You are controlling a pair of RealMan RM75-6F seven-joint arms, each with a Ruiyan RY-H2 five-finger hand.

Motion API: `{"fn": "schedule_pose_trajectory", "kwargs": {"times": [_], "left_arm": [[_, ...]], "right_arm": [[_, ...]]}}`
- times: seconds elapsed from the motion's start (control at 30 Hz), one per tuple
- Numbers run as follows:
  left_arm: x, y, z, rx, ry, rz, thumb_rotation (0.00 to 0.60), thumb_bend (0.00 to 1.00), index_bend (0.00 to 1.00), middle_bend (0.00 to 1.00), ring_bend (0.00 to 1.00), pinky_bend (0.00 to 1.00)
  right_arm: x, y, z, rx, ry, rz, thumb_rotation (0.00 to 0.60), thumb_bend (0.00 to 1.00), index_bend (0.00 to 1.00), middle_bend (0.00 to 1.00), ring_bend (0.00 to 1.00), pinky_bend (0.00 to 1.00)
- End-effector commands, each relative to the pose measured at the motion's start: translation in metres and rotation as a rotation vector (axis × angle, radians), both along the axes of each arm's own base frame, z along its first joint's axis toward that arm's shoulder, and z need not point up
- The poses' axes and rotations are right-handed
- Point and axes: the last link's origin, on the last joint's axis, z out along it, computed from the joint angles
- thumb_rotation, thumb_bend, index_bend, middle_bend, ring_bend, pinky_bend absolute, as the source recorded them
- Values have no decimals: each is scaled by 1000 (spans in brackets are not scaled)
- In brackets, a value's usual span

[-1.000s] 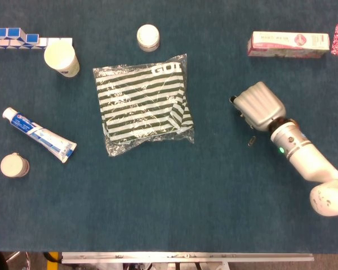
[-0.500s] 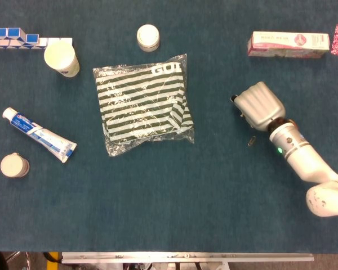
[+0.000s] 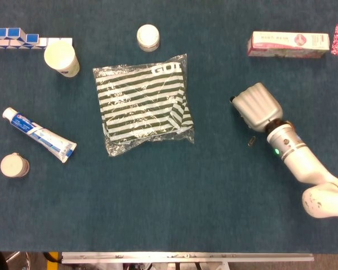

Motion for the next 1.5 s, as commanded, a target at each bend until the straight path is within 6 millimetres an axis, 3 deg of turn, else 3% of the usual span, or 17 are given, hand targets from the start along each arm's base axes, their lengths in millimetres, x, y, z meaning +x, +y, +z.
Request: {"fn": "schedule_pose_trajectory", "kwargs": {"times": [0.03, 0.4, 0.7, 1.13, 1.5], "left_arm": [[0, 0, 0, 0, 0, 0, 600, 241, 35, 87, 69, 97], [-1, 0, 1, 5, -2, 0, 600, 241, 35, 86, 69, 97], [1, 0, 1, 4, 2, -3, 600, 241, 35, 86, 69, 97], [10, 4, -2, -14, 16, -22, 600, 241, 35, 86, 69, 97], [14, 1, -1, -13, 17, -30, 600, 241, 35, 86, 69, 97]], "right_arm": [[0, -1, -1, -1, -2, -2, 600, 283, 541, 893, 941, 1000], [1, -3, 2, -15, -26, -10, 600, 321, 613, 900, 949, 1000], [5, 1, 28, -25, -147, -49, 600, 336, 633, 903, 950, 1000], [1, 35, 78, 79, -375, -173, 600, 336, 645, 904, 954, 1000], [-15, 59, 77, 238, -485, -384, 600, 336, 652, 907, 958, 1000]]}}
